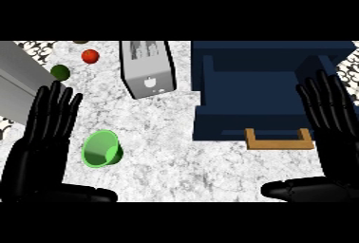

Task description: Pick up the cup, place it into the drawer and close the drawer

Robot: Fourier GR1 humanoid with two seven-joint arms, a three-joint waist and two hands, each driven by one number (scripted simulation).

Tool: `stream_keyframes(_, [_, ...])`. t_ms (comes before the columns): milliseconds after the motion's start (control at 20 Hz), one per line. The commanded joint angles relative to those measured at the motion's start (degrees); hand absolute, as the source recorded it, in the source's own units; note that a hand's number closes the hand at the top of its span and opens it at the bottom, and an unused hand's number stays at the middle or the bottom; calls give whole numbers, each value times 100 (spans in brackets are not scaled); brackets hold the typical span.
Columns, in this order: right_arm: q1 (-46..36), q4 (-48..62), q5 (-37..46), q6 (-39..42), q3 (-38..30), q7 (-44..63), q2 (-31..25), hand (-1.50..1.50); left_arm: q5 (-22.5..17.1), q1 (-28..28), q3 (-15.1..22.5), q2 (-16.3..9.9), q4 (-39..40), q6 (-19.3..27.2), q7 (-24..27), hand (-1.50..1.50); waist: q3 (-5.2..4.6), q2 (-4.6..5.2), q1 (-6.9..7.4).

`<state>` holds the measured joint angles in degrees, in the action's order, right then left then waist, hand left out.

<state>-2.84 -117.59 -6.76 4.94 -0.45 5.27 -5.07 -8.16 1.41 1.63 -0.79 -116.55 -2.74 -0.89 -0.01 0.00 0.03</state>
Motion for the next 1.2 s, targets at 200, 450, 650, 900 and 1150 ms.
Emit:
stream_keyframes(200, [-290, 215, 25, 21, -36, 64, 40, -150, 88, -211, 240, 73, 85, 317, -172, -150, 1, -2, -2])
stream_keyframes(450, [35, -69, 29, 27, 90, -46, 177, -150, -11, -67, -20, 18, 99, 213, -128, -150, 1, -4, -6])
stream_keyframes(650, [-142, 380, -74, 216, -187, -223, -5, -150, 101, 400, 289, 75, 129, 285, 222, -150, 1, -2, 5])
stream_keyframes(900, [147, -89, 63, 50, -31, -105, 163, -150, -120, 153, -305, -172, 228, 180, -146, -150, 1, -4, -2])
stream_keyframes(1150, [-358, 195, 278, -87, -4, 62, 137, -150, 86, 478, -49, -16, 389, 246, -42, -150, 1, -2, 9])
